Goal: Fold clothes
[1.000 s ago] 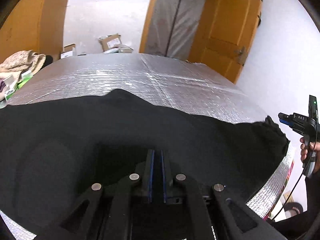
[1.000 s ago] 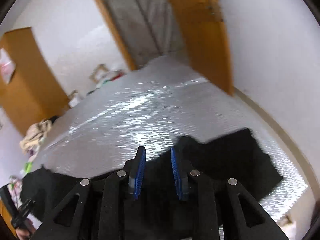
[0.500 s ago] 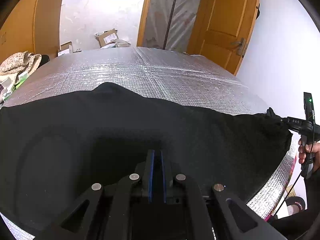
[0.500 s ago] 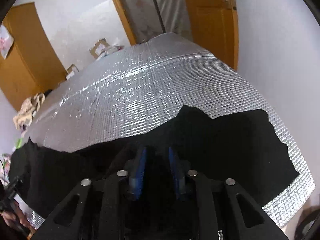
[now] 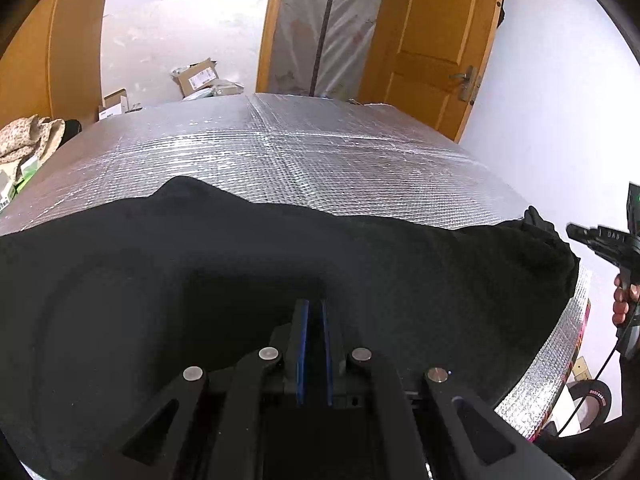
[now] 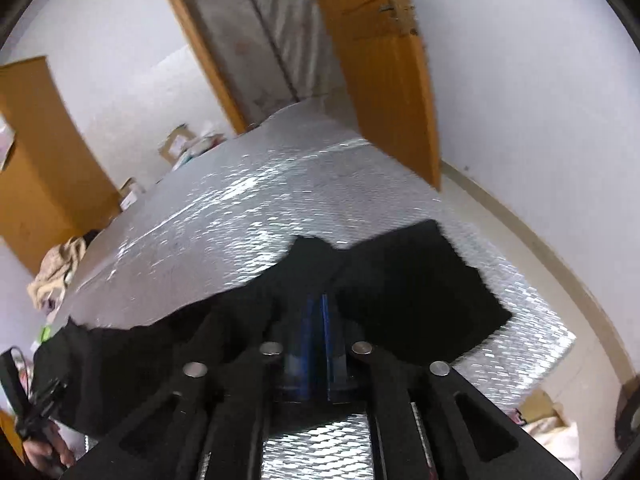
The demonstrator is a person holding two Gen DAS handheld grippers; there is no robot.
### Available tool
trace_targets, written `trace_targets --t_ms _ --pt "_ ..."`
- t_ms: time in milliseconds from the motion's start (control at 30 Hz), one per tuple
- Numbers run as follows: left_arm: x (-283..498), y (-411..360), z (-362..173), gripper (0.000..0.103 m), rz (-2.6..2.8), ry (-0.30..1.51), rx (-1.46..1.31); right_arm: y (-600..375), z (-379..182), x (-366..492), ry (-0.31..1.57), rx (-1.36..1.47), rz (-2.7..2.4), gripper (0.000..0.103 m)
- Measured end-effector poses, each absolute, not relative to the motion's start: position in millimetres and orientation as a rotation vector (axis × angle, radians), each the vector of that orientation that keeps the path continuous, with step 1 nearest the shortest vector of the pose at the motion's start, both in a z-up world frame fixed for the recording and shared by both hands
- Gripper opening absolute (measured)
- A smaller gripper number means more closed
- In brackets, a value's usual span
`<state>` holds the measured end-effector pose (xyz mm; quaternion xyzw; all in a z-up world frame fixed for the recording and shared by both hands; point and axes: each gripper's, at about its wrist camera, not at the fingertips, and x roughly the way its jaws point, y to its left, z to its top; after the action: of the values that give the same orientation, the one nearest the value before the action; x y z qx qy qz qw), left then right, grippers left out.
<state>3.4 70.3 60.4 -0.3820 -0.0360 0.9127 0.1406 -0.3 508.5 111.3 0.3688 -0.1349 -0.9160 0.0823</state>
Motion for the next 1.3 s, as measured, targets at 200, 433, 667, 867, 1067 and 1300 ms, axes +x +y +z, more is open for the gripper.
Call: trace_targets --t_ms 200,433,667,867,1067,1300 --pt "6.5 63.7 56.6 0.005 2.637 -0.141 -1.103 474.4 96.9 -30.7 -0.261 1.232 -2.659 0.026" --pt "4.5 62.9 53.4 0.005 2.622 -0.147 -1.108 463.1 87.1 -34.4 -0.145 1.253 -2.657 0.002" --pt "4.0 58.3 51.4 0.005 2.605 -0.195 -1.105 510.8 98.2 -12.4 -0.344 1.164 -2.807 0.002" --pt "4.5 57.0 50.4 0.005 2.595 -0.212 -1.105 552.6 89.2 24.4 -0.554 1.215 -2.884 0.002" --pt "3.4 55.2 50.5 0.005 2.586 -0.228 -1.107 568.4 87.4 42.1 -0.638 1.236 -2.888 0.007" --pt "4.0 55.6 51.7 0.005 2.589 -0.238 -1.106 561.1 113.0 4.5 -0.38 1.122 -2.826 0.034"
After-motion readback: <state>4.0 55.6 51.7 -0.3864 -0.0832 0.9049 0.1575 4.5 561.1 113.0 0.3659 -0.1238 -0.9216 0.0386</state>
